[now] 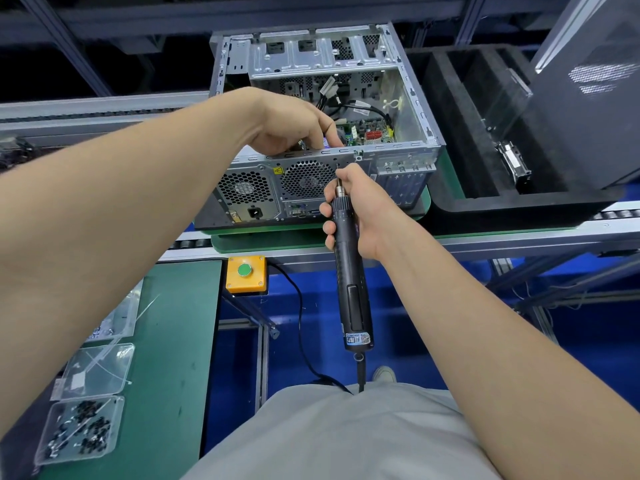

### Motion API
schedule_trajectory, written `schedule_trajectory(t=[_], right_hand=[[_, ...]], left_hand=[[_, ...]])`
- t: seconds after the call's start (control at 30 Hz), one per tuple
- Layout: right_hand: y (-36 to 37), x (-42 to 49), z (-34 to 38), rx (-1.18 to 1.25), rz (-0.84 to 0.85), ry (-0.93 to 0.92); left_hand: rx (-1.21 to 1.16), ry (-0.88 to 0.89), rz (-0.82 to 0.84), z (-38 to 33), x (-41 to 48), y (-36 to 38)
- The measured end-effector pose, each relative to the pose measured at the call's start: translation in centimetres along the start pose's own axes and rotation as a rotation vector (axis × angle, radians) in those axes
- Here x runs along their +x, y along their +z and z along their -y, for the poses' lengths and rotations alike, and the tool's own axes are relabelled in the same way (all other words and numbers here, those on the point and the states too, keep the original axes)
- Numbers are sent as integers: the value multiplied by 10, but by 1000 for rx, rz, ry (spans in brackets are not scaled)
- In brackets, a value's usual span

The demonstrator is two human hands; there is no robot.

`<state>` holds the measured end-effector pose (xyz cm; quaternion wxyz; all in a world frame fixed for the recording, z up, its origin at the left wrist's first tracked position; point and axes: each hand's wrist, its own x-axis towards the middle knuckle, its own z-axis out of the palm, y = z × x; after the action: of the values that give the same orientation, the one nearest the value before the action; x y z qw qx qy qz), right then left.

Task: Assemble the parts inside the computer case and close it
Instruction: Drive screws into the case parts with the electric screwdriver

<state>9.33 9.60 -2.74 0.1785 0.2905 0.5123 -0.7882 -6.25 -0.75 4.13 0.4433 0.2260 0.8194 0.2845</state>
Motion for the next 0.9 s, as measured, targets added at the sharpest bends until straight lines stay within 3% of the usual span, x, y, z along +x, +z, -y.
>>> schedule_trajectory(t=[0.9], right_hand=[[2,0,18,123,67,27]], left_hand=[[-11,72,-30,6,-2,-2]])
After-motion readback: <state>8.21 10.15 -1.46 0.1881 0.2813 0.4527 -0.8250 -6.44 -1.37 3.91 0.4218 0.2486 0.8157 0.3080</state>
